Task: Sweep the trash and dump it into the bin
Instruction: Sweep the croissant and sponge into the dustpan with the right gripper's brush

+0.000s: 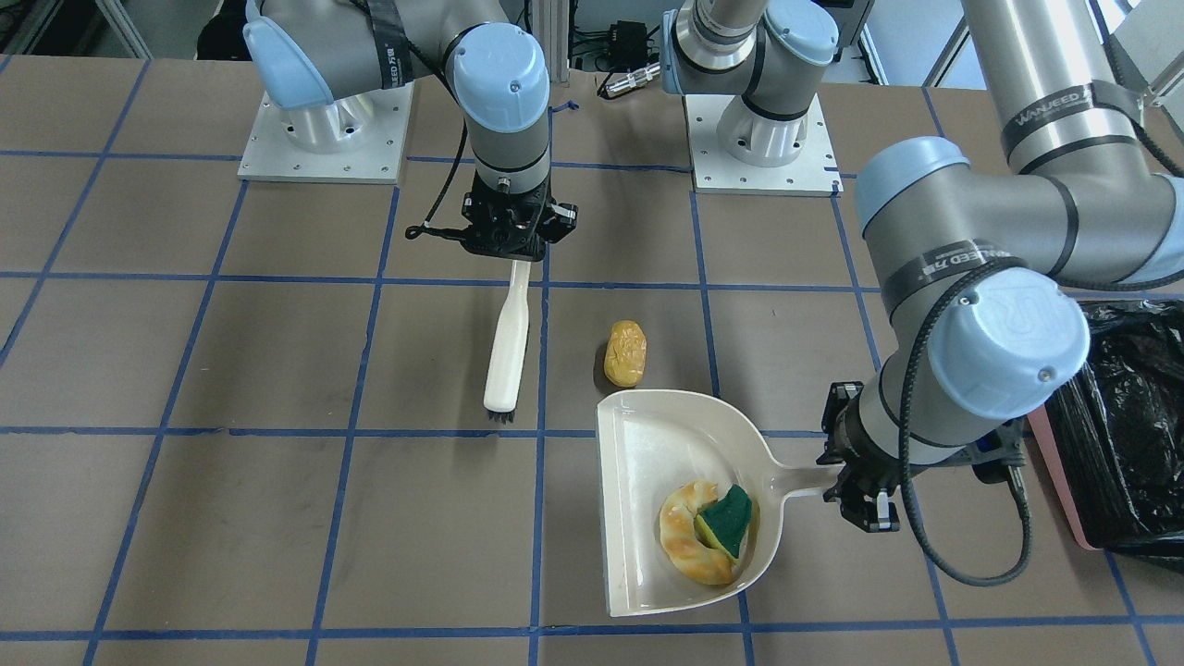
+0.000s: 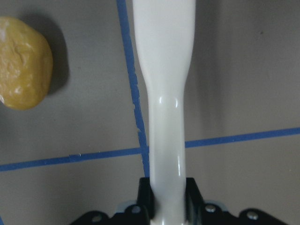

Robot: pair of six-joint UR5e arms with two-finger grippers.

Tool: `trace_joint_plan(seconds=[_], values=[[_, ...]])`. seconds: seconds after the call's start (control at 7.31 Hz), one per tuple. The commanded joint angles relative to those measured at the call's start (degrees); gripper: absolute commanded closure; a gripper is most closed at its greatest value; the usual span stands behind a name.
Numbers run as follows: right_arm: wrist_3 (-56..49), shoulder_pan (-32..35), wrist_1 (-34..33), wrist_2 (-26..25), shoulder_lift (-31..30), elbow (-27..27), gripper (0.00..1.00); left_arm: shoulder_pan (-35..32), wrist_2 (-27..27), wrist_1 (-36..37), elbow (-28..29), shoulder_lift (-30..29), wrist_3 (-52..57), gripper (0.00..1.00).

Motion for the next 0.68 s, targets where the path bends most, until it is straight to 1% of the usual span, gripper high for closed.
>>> trace_joint_plan(seconds=[0.0, 0.14, 0.27, 0.41, 0.55], values=[[8.1, 5.9, -5.8, 0.5, 0.1, 3.6, 1.00, 3.0, 2.3, 0.6, -9.3, 4.7, 3.3, 1.00], [8.8, 7.4, -6.0, 0.3, 0.1, 3.8, 1.00, 4.4, 2.9, 2.2, -13.5, 6.7, 4.1, 1.00], [8.9, 7.6, -6.0, 0.1, 0.2, 4.3, 1.00, 5.2, 4.7, 5.9, -18.2, 8.3, 4.9, 1.00], [8.9, 7.6, -7.4, 0.0, 0.2, 5.7, 1.00, 5.5, 5.8, 10.5, -22.9, 9.3, 4.9, 1.00], [8.9, 7.7, -10.6, 0.0, 0.2, 7.8, 1.00, 5.4, 8.0, 14.0, -27.3, 10.5, 4.6, 1.00]])
